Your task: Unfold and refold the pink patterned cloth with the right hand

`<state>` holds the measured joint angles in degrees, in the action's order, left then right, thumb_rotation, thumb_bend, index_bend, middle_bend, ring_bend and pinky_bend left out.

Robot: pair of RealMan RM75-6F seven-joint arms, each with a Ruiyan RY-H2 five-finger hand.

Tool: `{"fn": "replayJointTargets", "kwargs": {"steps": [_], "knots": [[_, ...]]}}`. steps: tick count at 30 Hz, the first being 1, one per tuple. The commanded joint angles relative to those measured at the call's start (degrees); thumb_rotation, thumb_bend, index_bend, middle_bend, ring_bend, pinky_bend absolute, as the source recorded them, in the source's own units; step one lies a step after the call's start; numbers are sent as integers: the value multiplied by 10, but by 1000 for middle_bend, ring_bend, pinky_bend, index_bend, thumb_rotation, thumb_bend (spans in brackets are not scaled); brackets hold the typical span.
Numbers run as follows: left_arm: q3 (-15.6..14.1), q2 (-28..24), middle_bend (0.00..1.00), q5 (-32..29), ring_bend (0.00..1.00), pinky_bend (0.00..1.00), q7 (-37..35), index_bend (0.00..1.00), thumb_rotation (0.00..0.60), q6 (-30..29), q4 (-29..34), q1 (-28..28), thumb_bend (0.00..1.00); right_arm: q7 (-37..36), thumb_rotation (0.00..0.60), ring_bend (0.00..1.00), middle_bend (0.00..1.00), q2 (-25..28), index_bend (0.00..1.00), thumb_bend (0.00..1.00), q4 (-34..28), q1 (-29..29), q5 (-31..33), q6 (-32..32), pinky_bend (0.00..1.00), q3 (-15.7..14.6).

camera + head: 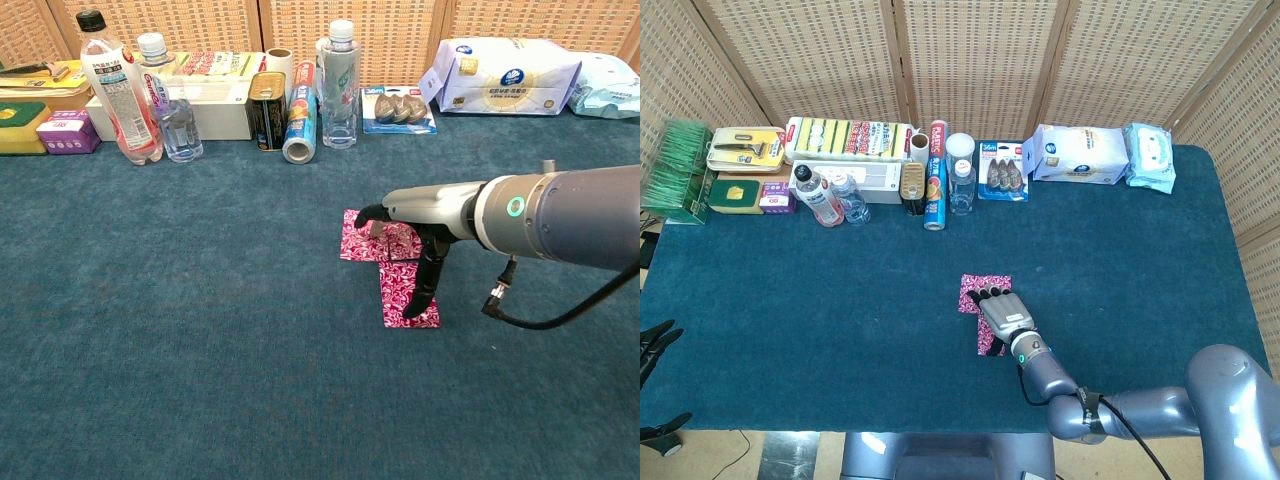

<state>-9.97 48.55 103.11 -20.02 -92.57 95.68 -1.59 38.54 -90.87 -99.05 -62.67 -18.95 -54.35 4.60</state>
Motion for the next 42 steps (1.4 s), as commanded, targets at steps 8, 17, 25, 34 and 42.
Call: {"fn": "replayJointTargets", "kwargs": {"steps": [8,17,25,34,42], "knots": [[-1,-2,0,2,0,49,-9,0,600,-3,-5,0,70,15,600,56,133,-20,49,0,0,-16,21,-10,96,9],[-2,-2,0,5,0,49,-10,0,600,-3,-7,1,70,30,600,56,128,-14,48,0,-23,-31,35,-34,96,27],[-3,-2,0,6,0,49,-8,0,600,1,-4,3,70,25,600,38,7,11,48,0,-67,-16,6,-66,94,17],[-5,-1,0,9,0,49,1,0,600,5,1,4,69,-10,600,7,0,-34,84,0,-21,24,-63,-142,91,19],[-4,-4,0,4,0,49,-2,0,600,11,2,8,71,43,600,2,0,-111,89,0,55,19,-3,-197,84,68]]}}
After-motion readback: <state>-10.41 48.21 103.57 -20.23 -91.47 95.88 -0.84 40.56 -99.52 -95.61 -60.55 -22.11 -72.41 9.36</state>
